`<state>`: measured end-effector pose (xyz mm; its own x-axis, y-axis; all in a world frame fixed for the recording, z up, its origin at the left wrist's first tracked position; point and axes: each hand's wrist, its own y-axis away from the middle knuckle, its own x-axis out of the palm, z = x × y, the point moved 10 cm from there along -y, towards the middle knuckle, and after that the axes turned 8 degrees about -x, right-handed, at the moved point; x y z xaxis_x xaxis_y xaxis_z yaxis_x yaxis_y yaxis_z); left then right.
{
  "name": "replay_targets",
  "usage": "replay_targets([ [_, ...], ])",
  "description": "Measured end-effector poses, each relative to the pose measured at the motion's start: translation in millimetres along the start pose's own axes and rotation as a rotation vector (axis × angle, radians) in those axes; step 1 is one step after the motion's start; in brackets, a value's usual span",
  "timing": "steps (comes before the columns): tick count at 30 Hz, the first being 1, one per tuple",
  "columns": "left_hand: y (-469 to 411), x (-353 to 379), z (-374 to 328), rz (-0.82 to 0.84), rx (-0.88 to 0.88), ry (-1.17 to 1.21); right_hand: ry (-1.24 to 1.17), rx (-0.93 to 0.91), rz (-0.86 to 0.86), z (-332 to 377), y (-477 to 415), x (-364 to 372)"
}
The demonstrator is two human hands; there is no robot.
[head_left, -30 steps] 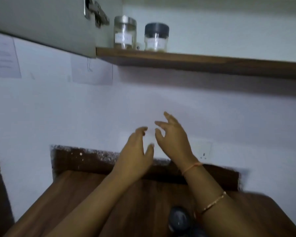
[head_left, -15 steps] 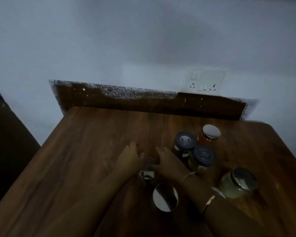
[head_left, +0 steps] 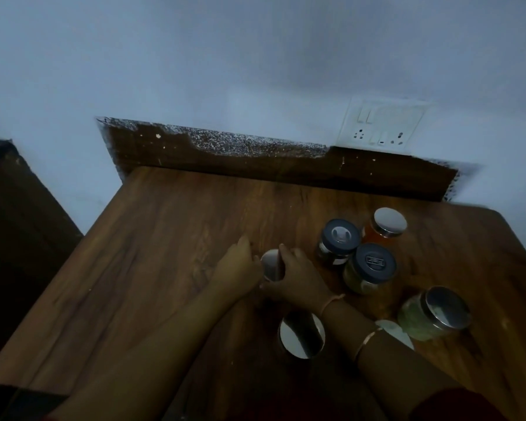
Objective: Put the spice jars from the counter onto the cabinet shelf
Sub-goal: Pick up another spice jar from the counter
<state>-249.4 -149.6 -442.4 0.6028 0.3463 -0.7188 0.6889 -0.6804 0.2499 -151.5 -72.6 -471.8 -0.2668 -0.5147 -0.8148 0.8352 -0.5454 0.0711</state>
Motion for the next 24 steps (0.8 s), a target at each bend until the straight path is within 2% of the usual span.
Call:
replay_targets([
  [4, -7.8, -28.3, -31.2, -0.077, 0.05, 0.129, -0.152, -0.079, -0.065, 21.7, -12.3, -64.6],
  [8, -8.8, -69.5, -77.4, -0.154, 0.117, 0.359, -0.39, -0.177, -0.174, 47.2, -11.9, -148.8],
  [11, -7.4, -95.5, -113.4, -0.143, 0.122, 0.521, -0.46, -0.253, -0.26, 62.7, -5.8, -206.7],
  [15, -0.5, -100.5, -164.2, 0.103, 0.176, 0.802, -0.677, -0.386, -0.38, 80.3, 3.9, -271.6],
  [19, 7.8, -88.8, -204.3, 0.48, 0.101, 1.199, -0.794, -0.515, -0.436, 98.6, 11.5, -322.7],
  [22, 25.7, -76.9, -236.2, 0.795, 0.103, 1.255, -0.867, -0.597, -0.432, 110.7, 17.1, -352.4],
  [24, 39.3, -74.5, -254.4, 0.93, 0.144, 1.272, -0.9, -0.647, -0.424, 117.7, 22.4, -367.4],
])
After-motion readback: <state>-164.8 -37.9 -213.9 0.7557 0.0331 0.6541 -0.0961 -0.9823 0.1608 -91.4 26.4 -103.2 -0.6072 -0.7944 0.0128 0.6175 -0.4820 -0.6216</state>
